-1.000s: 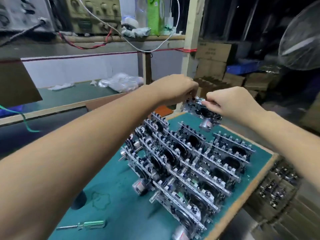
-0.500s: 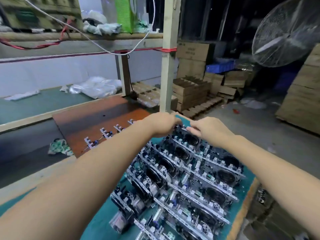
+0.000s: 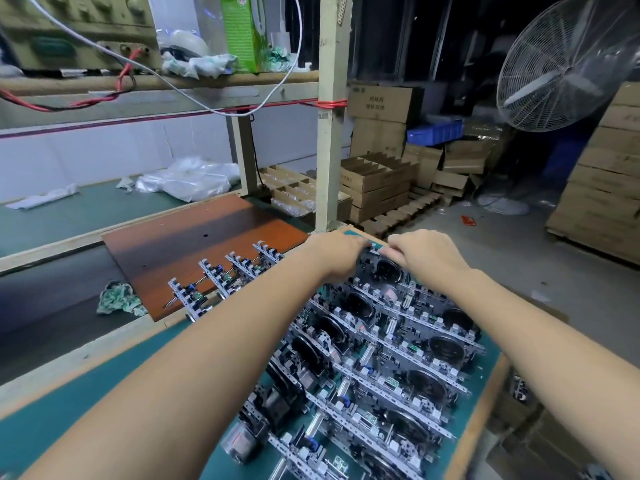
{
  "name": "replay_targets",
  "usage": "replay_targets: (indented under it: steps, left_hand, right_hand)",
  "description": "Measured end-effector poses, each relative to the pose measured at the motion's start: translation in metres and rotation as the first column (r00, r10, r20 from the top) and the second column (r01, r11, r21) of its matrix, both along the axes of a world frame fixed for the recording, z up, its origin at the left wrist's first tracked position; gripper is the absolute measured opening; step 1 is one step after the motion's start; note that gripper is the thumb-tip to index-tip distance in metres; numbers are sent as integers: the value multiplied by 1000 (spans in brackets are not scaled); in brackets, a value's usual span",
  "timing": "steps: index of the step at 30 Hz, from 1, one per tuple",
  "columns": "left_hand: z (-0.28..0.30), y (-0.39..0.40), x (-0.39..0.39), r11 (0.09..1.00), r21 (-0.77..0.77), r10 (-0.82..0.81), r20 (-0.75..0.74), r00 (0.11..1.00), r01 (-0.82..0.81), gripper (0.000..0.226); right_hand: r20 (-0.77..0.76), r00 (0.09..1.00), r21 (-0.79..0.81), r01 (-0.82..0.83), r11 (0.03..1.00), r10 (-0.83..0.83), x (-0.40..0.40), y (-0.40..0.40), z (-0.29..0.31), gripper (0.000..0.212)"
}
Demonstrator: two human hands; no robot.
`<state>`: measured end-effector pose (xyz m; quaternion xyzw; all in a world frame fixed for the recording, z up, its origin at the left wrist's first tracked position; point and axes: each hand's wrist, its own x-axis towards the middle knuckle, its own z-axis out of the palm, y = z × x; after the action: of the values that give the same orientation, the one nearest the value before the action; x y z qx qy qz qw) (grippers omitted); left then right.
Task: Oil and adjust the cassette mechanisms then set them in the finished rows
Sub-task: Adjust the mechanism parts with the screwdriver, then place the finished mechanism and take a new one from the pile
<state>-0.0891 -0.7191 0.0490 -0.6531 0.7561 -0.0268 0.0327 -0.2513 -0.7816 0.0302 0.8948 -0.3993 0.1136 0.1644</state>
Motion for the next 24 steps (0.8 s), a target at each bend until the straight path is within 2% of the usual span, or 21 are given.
replay_targets:
  steps: [4,8,14,19,24]
  left_hand:
    - [-2,-2,-2,1000,17,-16,-8,1000,16,58]
    - [-8,2,-1,992,-120,-36,22,999,38,45]
    - [-16,4,9,960,-272,-53,86,995,74,29]
    - [-23,12,11,975,-224,-25,-86,996,5,28]
    - [-28,14,11,978,-207,5,-162,987,-39,23]
  right_hand:
    - [12,1000,101,-26,995,25,-1,2,-6,39]
    - [31,999,125,-48,991,44,-1,3,-1,40]
    - [-48,996,-67,-74,995,71,9,11,-9,38]
    - [37,998,30,-56,998,55,13,14,-9,42]
    - [-67,996,-9,-66,998,65,23,15,0,39]
